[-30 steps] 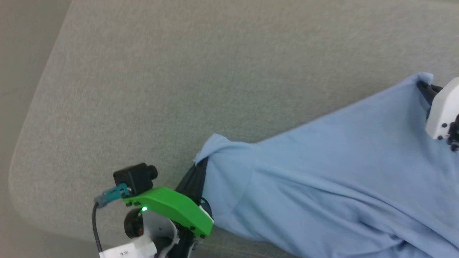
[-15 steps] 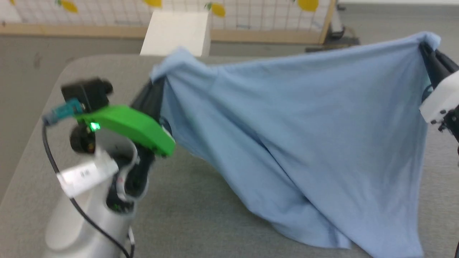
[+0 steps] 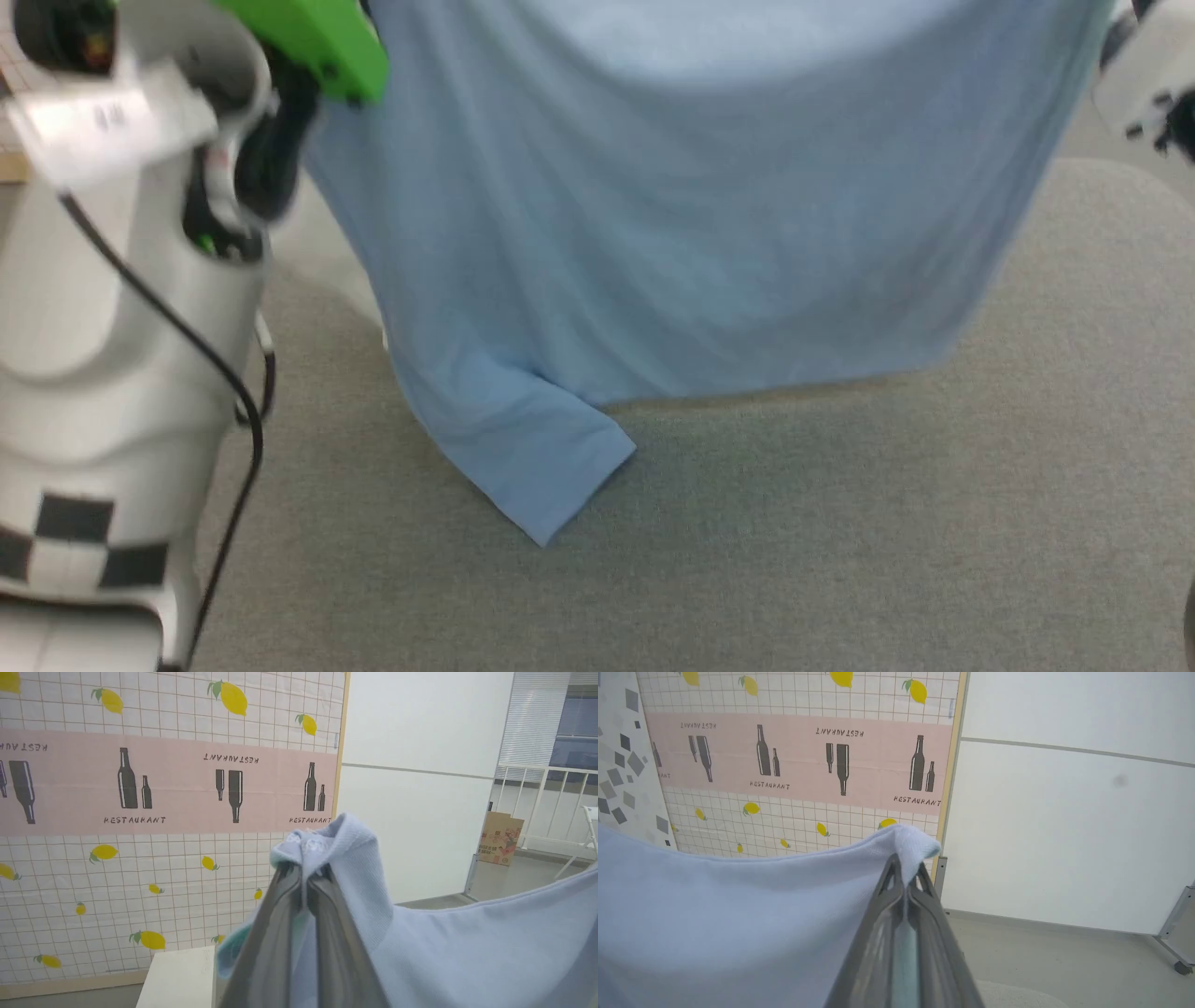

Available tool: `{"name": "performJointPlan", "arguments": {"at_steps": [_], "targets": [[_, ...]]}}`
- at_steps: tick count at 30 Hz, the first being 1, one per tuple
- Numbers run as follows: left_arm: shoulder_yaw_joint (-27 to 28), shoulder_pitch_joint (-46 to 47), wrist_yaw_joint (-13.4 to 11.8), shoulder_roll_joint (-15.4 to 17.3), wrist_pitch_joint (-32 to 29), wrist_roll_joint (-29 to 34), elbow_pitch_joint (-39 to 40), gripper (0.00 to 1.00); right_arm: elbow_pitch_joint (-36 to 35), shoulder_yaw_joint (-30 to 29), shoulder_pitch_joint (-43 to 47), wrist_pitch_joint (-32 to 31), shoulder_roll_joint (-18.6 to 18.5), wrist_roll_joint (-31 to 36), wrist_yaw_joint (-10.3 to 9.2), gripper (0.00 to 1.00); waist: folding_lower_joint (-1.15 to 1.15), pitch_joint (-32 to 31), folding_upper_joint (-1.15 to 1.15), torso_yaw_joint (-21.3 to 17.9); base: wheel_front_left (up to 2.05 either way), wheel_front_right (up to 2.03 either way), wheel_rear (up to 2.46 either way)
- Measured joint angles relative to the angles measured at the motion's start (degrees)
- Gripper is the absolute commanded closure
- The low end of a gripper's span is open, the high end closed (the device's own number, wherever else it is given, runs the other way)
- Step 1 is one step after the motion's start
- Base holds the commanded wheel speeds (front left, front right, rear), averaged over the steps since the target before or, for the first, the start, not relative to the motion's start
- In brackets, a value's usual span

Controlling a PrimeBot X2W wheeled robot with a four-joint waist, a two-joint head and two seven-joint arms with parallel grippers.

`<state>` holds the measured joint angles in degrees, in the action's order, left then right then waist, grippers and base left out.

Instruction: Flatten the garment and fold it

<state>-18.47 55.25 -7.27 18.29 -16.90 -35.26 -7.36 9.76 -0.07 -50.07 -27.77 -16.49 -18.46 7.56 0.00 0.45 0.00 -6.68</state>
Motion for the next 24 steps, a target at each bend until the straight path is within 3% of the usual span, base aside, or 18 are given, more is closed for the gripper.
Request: {"name": "performJointPlan", "arguments": {"at_steps": [10,18,24], "targets": [[0.23,20.45,-1.14,-0.23,1.68,5.33,-12.92,1.00,12.91,2.48,-16.45,2.00,1.03,4.06,0.00,1.00,0.00,6.45,0.00,-1.30,0.00,0.00,0.00],[-0.24,37.68,-2.46,-5.92,14.86,9.49,-20.52,1.00,20.81,0.85,-30.85,13.36,-0.52,11.00,0.00,1.00,0.00,15.73,0.00,-1.71,0.00,0.00,0.00],[-0.44,43.01,-2.09,-8.60,25.04,11.02,-27.69,1.00,26.57,-0.03,-37.88,23.98,-0.65,18.70,0.00,1.00,0.01,23.25,0.00,-1.30,0.00,0.00,0.00]]}}
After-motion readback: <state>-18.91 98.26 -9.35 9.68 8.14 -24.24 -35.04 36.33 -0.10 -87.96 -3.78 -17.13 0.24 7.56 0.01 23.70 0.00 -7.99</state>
